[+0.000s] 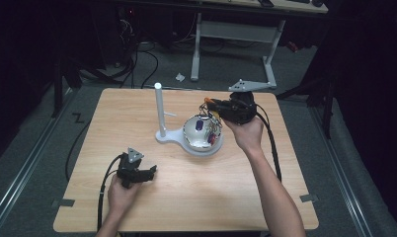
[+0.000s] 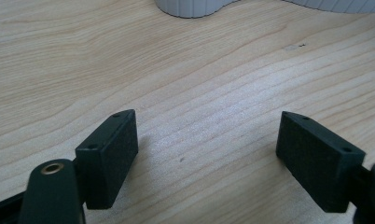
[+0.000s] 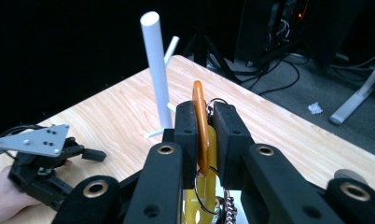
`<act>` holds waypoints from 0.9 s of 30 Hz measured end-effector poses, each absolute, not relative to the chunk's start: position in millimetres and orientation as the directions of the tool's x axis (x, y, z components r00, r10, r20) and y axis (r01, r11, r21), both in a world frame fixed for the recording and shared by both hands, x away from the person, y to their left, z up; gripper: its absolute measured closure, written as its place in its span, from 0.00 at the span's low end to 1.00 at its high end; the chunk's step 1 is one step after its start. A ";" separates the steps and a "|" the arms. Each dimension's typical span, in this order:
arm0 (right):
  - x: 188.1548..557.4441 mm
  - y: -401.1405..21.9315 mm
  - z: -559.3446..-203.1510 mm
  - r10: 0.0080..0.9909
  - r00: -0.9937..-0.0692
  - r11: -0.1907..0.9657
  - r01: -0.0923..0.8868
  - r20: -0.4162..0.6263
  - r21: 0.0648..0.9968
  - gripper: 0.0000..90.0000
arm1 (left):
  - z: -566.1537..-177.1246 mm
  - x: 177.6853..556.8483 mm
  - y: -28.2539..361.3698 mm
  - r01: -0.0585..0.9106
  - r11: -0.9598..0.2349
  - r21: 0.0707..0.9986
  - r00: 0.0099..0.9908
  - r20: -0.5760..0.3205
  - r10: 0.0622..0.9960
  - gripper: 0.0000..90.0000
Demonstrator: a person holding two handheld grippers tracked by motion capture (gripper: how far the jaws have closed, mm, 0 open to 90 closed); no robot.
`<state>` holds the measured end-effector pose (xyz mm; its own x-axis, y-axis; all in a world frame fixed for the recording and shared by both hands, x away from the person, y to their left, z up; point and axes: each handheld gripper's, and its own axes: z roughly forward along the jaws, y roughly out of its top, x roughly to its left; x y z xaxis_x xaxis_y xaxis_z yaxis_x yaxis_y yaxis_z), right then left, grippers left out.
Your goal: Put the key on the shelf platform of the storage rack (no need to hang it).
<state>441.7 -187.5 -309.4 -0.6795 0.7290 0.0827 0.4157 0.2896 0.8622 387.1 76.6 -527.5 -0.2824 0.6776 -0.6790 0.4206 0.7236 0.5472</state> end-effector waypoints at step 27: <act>466.1 -177.2 -375.8 0.767 -0.631 0.308 0.522 0.118 0.795 0.90 | -528.2 387.1 77.2 0.422 0.715 0.558 -0.273 -0.674 0.687 0.23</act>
<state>466.1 -177.2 -375.8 -0.6313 0.7666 0.1177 0.5223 0.3080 0.7952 387.1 77.2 -528.2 -0.2727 0.6869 -0.6736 0.4223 0.7145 0.5577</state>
